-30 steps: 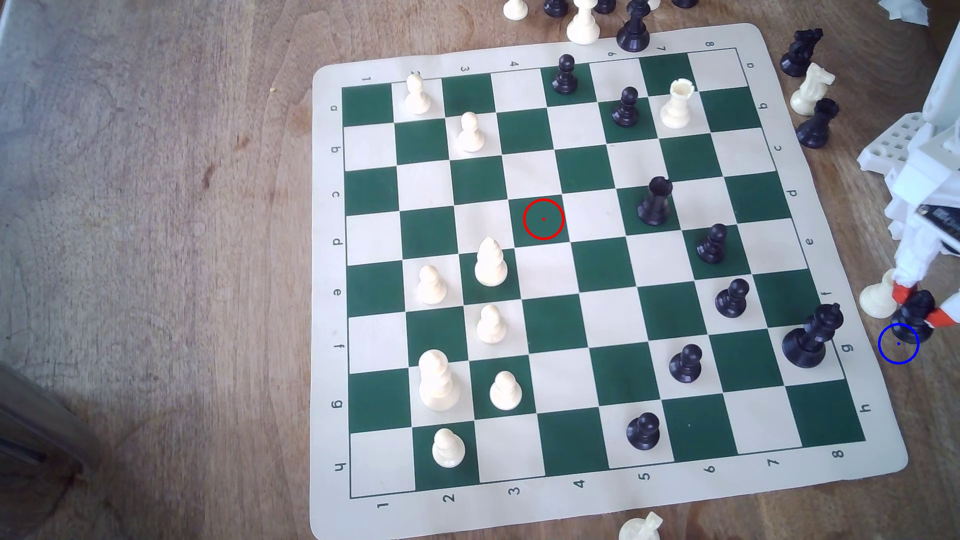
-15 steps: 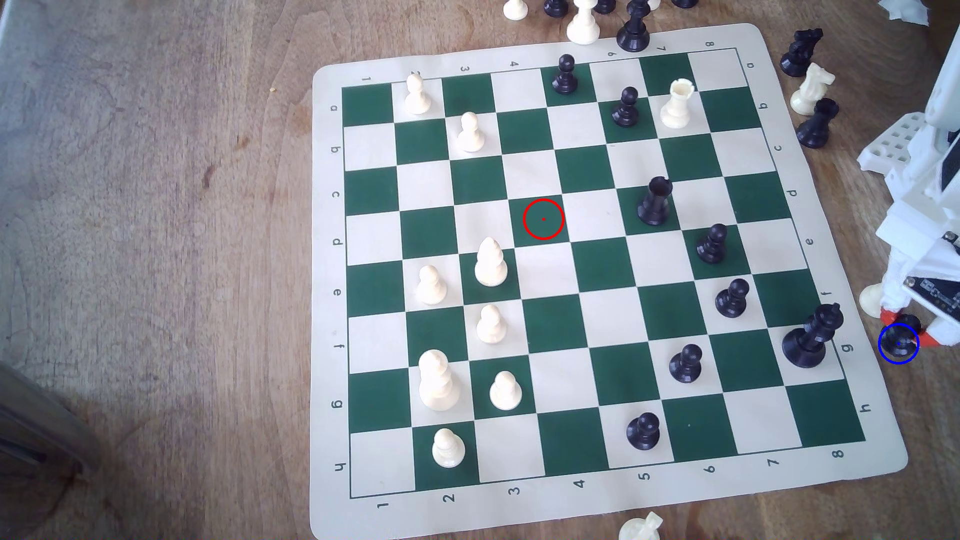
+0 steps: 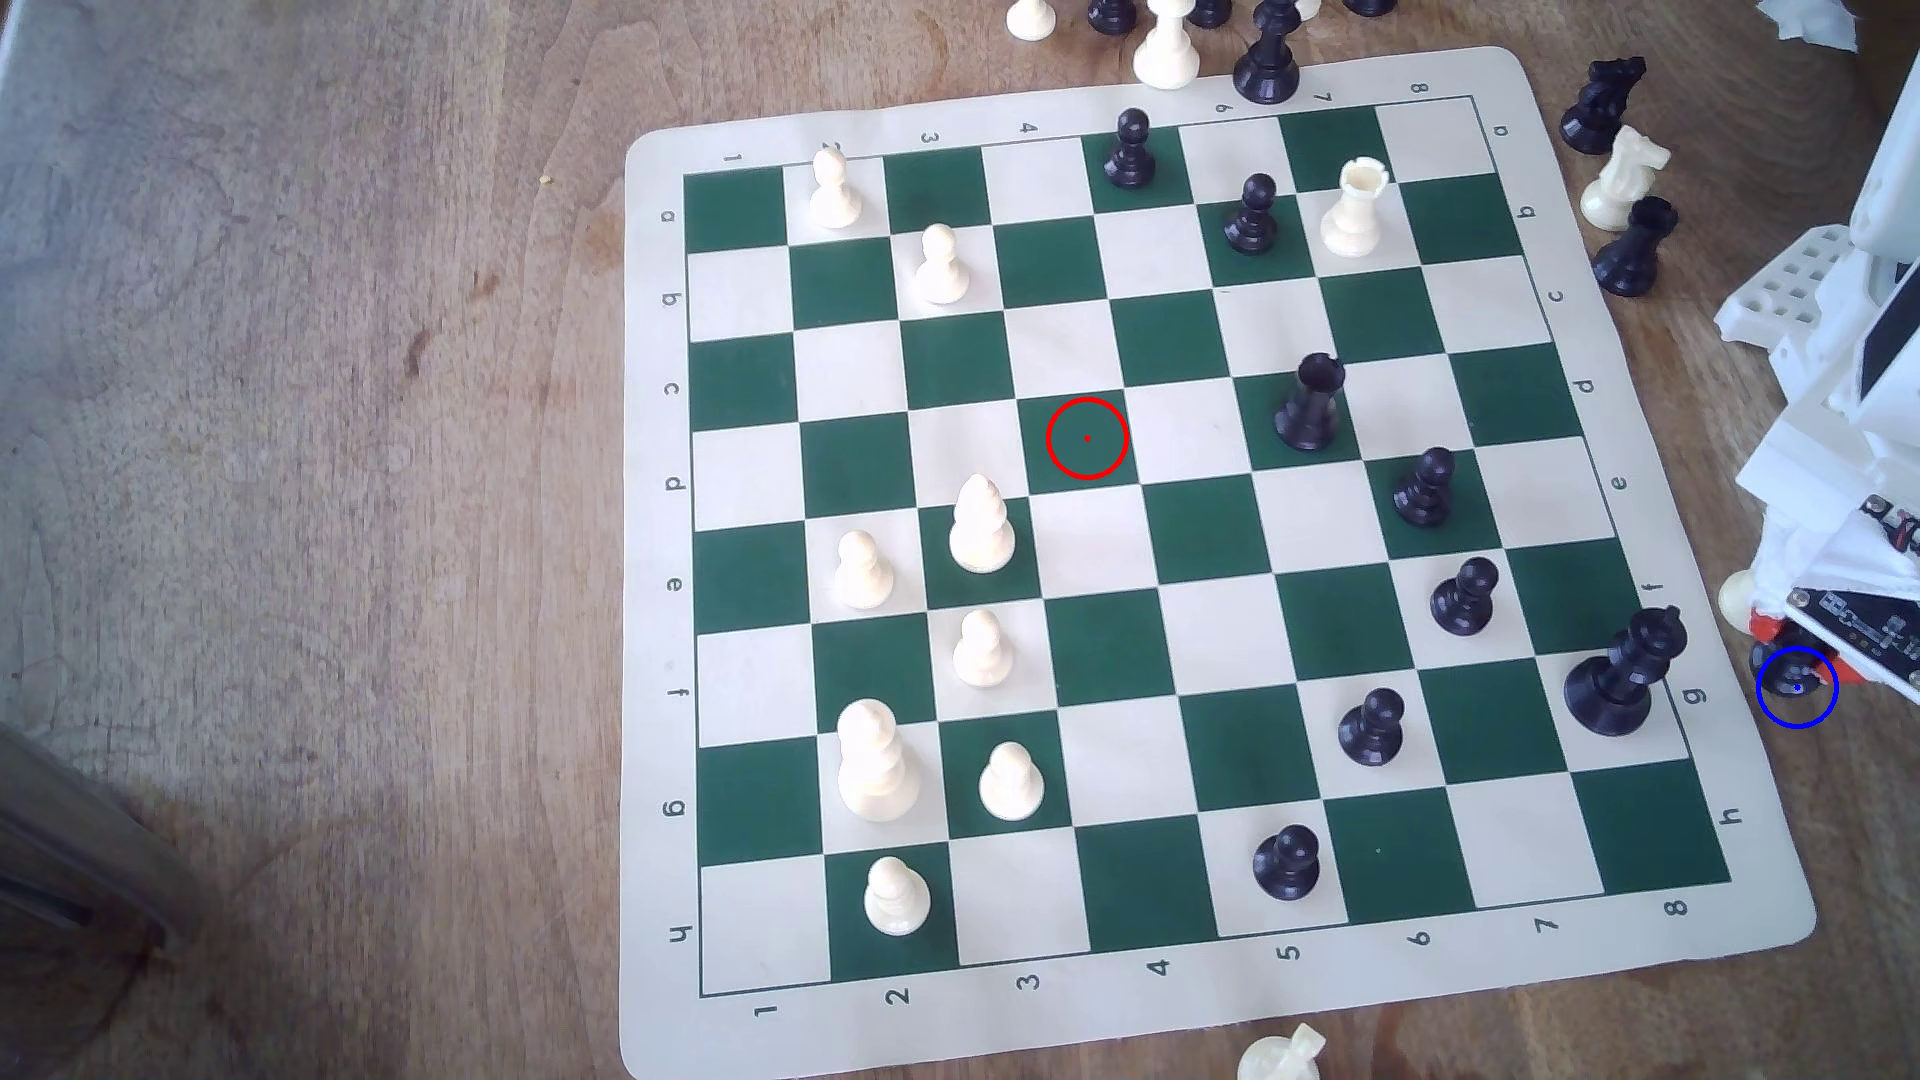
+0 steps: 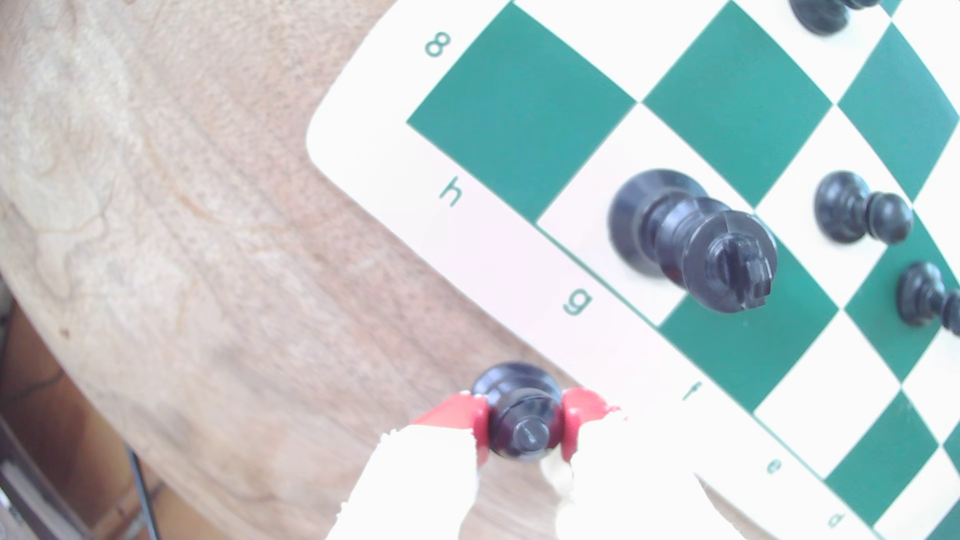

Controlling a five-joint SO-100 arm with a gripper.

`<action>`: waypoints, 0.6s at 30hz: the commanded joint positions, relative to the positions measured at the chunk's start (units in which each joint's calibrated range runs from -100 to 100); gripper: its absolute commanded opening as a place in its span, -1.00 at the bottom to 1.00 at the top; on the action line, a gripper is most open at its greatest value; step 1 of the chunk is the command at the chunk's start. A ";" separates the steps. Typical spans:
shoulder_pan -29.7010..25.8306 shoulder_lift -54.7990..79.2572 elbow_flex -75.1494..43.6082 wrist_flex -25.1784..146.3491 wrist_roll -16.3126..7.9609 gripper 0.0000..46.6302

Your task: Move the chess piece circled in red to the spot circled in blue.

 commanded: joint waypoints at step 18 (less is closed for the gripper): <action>2.18 -3.89 2.71 -0.93 -0.49 -0.31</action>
